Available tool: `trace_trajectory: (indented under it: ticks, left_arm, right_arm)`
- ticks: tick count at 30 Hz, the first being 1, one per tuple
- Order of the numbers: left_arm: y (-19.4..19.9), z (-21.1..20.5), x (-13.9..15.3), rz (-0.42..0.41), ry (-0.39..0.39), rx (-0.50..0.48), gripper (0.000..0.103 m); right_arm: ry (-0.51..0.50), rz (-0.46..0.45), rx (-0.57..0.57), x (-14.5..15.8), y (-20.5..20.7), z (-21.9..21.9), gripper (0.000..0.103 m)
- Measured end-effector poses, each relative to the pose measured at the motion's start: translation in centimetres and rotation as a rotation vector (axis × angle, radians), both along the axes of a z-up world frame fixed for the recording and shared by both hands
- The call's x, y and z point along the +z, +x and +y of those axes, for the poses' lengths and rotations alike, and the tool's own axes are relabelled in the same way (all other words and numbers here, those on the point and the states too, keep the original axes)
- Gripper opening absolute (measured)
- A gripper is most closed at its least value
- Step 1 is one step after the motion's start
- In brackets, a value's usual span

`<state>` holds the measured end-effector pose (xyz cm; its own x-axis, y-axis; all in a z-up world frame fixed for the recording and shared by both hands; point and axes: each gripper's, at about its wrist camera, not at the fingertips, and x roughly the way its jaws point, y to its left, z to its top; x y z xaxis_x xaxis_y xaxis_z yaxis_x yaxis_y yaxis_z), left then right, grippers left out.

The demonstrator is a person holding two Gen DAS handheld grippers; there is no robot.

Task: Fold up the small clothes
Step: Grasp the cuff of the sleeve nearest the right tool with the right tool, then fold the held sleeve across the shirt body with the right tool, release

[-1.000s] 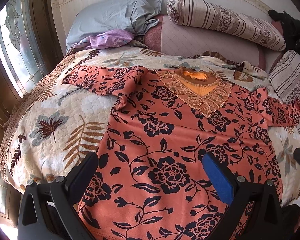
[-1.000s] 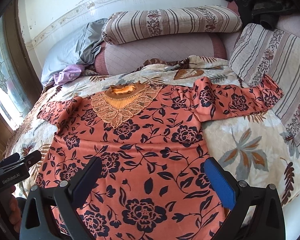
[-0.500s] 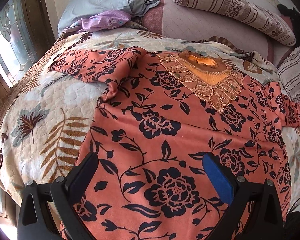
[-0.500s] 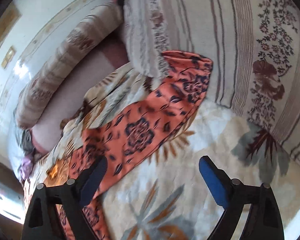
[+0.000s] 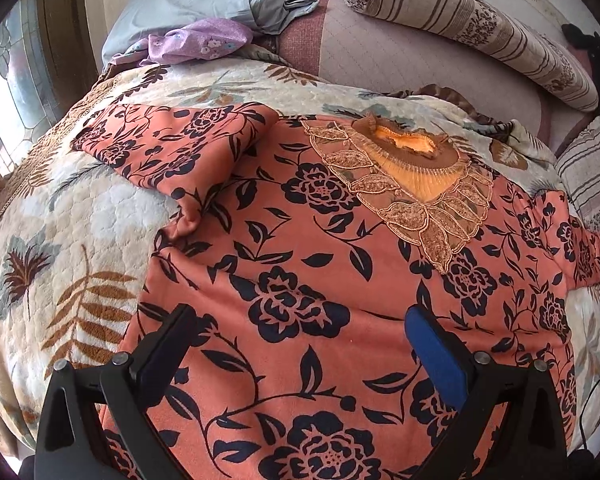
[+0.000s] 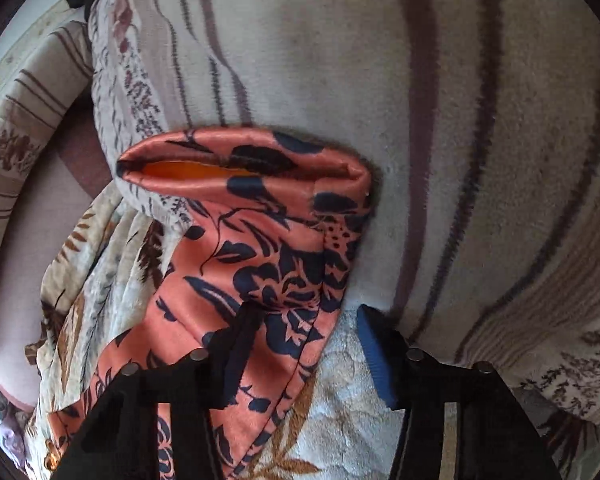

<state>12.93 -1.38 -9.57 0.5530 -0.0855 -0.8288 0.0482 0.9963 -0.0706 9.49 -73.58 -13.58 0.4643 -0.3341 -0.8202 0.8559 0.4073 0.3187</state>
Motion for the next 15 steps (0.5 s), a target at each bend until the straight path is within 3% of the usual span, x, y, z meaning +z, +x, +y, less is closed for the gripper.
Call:
trace_trajectory:
  ticks: [2,3,5,10,15]
  left_arm:
    - [0.1,0.4,-0.3,0.004,-0.004,0.003,0.103]
    - [0.1,0.6,-0.3,0.002,-0.008,0.003,0.103]
    - [-0.1,1.3,-0.2,-0.007,-0.014,0.009,0.103]
    - [-0.4,3.8,0.3,-0.026,-0.069,0.044,0.103]
    - [-1.6,6.5,1.4,-0.061,-0.116,0.083,0.103]
  right_arm:
    - [0.009,-0.004,-0.018,0.1,0.1,-0.1,0.034]
    - [0.014,-0.019,-0.013,0.4,0.1,-0.3,0.018]
    - [-0.014,-0.041,0.026,1.8,0.6,0.4,0.008]
    - [-0.107,-0.161,0.202,9.2,3.0,5.8,0.007]
    - [-0.148,-0.366,0.495,17.5,6.8,18.4,0.007]
